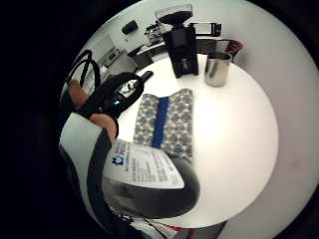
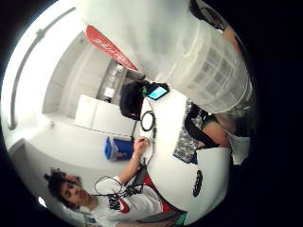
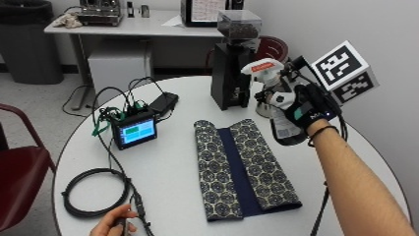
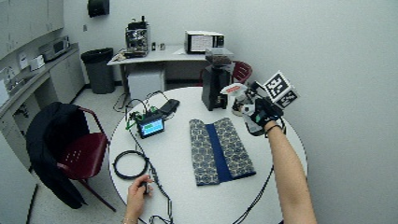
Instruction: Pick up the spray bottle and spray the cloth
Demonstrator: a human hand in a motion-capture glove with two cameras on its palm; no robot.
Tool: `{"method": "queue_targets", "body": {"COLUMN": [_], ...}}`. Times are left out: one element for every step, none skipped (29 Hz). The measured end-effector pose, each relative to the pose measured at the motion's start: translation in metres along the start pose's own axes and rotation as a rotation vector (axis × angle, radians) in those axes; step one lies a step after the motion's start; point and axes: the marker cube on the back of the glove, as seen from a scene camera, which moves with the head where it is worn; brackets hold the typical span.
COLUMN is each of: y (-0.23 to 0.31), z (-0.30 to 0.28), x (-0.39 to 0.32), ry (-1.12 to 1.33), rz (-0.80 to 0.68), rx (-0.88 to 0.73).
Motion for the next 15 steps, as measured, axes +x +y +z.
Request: {"method": "queue_targets", "body": {"y": [0.001,0.002,0.002,0.002,0.002,0.002,0.002,0.002,0.001,0.001,0.001,0.000,0.001,0.001,0.003], "z": [0.005,0.010,0.015,0.021,0.028,0.034,0.041,0.047,0.054,0.061,0.069,0.077,0.086,0.095,0.106], "x": [-0.001,-0.003,-0.006,-0.009,-0.012,-0.015,-0.019,-0.023,-0.026,-0.029,-0.031,-0.032,-0.032,-0.034,-0.036], "ry": [-0.063,-0.123,-0.178,-0.225,-0.264,-0.296,-0.323,-0.346,-0.363,-0.375,-0.383,-0.390,-0.398,-0.406,-0.413], "rz": [-0.002,-0.005,-0.008,-0.010,-0.012,-0.014,-0.016,-0.018,-0.020,-0.022,-0.026,-0.031,-0.036,-0.040,-0.043], "rx": [0.011,0.022,0.032,0.042,0.050,0.058,0.065,0.071,0.078,0.083,0.087,0.088,0.084,0.077,0.065]}}
